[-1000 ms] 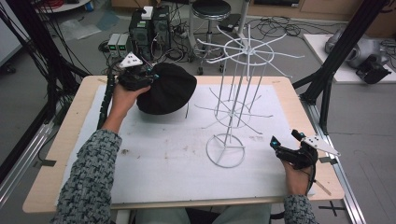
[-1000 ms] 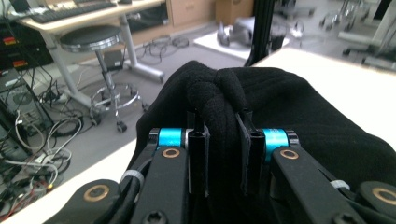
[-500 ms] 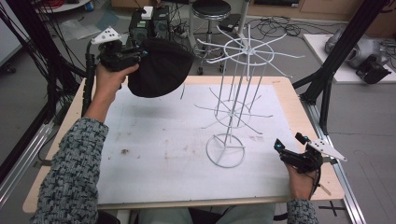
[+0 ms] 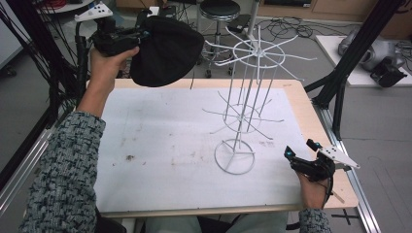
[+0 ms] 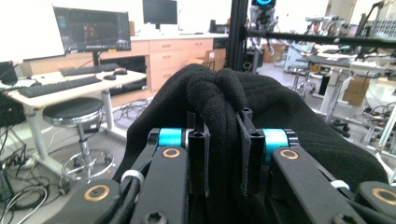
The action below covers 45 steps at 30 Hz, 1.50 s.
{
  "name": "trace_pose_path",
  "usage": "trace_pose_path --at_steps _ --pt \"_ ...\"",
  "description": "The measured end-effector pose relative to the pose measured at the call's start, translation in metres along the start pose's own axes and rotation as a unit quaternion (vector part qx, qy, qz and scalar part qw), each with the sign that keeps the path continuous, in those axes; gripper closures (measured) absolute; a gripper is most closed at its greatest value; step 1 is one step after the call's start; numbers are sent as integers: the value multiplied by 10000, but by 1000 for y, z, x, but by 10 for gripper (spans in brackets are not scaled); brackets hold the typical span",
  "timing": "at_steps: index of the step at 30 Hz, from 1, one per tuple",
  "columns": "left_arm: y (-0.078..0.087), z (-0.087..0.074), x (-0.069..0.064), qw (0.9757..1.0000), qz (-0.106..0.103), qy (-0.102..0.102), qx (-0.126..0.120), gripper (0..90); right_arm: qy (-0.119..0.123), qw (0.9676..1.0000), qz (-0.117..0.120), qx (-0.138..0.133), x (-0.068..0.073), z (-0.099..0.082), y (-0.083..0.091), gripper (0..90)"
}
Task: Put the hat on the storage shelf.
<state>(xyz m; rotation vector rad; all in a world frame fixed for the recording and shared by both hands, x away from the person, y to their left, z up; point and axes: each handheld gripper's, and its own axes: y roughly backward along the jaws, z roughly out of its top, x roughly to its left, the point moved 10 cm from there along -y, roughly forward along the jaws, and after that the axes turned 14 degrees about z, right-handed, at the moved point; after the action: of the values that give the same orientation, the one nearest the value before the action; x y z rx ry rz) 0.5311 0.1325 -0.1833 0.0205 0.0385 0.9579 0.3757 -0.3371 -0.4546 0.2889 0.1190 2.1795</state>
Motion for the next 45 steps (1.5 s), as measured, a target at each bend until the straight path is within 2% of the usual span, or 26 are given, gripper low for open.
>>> trace_pose_path --at_steps 10,13,16,19,22,32,39,45 --pt "6 23 -3 9995 -136 196 -194 777 45 10000 25 66 1 0 -2 52" --pt "12 34 -5 9989 -180 272 -346 777 53 10000 30 32 1 0 -2 52" --pt "14 39 -6 9987 -200 267 -373 778 36 10000 33 32 1 0 -1 52" --pt "17 45 -9 9987 -275 146 -400 778 32 10000 30 45 1 0 -1 52" --pt "20 52 -13 9982 -370 109 -449 778 29 10000 45 46 2 0 -2 52" --pt "29 71 -25 9949 -660 328 -682 778 68 9999 48 69 2 0 -3 52" --pt "32 79 -38 9926 -896 363 -740 778 83 9999 54 94 2 -1 -4 52" --pt "34 84 -43 9912 -993 381 -783 778 80 9999 58 101 3 -1 -4 52"
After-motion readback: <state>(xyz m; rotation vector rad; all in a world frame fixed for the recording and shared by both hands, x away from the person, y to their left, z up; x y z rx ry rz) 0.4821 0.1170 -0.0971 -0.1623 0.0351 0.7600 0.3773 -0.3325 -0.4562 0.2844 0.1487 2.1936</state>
